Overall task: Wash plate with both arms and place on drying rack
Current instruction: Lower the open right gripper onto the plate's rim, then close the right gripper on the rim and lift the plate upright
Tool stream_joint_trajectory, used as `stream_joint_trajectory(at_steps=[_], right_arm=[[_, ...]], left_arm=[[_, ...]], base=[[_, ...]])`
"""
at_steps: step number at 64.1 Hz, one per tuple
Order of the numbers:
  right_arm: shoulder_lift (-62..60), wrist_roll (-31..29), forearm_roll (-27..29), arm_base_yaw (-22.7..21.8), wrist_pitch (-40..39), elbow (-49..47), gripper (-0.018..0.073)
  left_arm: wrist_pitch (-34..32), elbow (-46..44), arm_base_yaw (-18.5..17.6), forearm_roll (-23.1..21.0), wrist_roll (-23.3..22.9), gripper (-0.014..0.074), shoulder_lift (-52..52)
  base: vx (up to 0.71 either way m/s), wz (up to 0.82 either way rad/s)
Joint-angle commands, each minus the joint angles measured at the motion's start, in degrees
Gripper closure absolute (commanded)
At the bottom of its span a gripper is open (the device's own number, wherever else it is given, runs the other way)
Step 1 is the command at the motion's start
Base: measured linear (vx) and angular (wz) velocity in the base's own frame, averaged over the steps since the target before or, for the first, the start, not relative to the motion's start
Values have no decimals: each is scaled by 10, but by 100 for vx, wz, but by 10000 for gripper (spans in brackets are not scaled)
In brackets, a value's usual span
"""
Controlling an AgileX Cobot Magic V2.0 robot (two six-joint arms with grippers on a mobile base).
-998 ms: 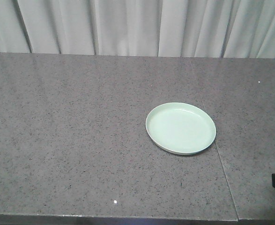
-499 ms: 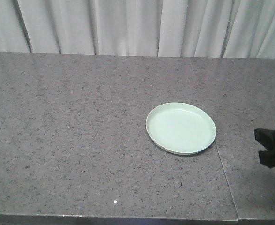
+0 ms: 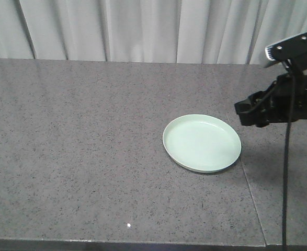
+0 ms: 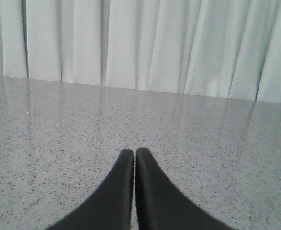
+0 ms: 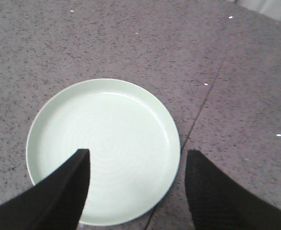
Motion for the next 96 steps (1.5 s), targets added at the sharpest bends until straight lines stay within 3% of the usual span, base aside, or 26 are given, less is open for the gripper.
stream_joint_trajectory(at_steps=[1, 9, 20, 49, 78, 88, 96], right_arm=[[38, 79, -22, 4, 4, -57, 122], [108, 191, -107, 4, 85, -121, 122], [187, 278, -191, 4, 167, -201, 122], [306, 317, -209, 4, 254, -307, 122], [361, 327, -209, 4, 280, -319, 128], [361, 327, -210, 4, 279, -319, 237], [361, 326, -211, 4, 286, -319, 454]], left_arm=[[-46, 8, -4, -2, 0, 601, -9], [-46, 8, -4, -2, 0, 601, -9], [-46, 8, -4, -2, 0, 601, -9], [-46, 8, -4, -2, 0, 601, -9], [-46, 8, -4, -2, 0, 601, -9], [-46, 8, -4, -2, 0, 601, -9], [-46, 8, -4, -2, 0, 601, -9]], base=[[0, 0], [0, 0], [0, 0], [0, 0], [0, 0], [0, 0], [0, 0]])
